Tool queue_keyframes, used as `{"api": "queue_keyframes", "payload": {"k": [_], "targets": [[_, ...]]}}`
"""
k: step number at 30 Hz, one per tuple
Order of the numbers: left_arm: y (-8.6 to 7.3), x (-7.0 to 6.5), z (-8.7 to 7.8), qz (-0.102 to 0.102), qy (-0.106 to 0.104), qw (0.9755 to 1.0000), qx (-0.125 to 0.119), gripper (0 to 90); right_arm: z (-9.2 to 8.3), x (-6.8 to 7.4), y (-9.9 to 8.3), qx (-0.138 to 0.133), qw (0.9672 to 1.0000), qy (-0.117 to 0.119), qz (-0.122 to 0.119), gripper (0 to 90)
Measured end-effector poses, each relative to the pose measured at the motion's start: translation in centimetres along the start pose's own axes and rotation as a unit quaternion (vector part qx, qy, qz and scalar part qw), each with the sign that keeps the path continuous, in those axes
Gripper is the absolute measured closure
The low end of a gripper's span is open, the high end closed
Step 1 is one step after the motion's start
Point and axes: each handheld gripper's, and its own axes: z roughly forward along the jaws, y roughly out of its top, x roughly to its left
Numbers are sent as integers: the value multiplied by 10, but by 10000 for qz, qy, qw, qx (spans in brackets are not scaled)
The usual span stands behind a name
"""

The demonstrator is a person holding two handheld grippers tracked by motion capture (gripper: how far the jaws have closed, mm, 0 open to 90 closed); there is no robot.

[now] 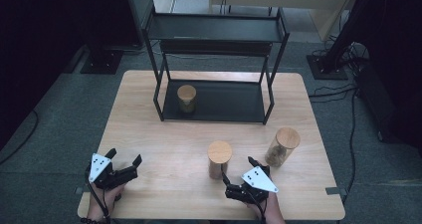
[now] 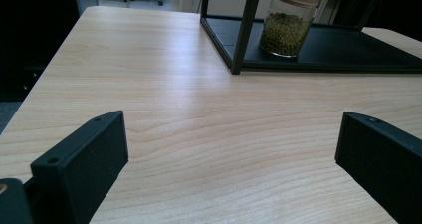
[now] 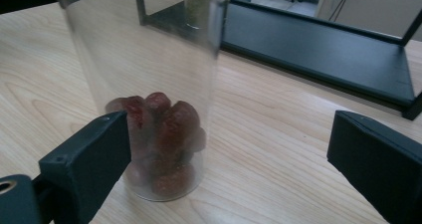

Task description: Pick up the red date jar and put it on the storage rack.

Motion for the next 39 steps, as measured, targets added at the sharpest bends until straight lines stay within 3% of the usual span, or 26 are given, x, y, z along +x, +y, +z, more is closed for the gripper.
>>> {"api": "queue_keyframes", "payload": {"k": [39], "targets": [[0,0,0,-7,-20,10000,12,3,24,17,12,-24,9997,230,-74,27]]}}
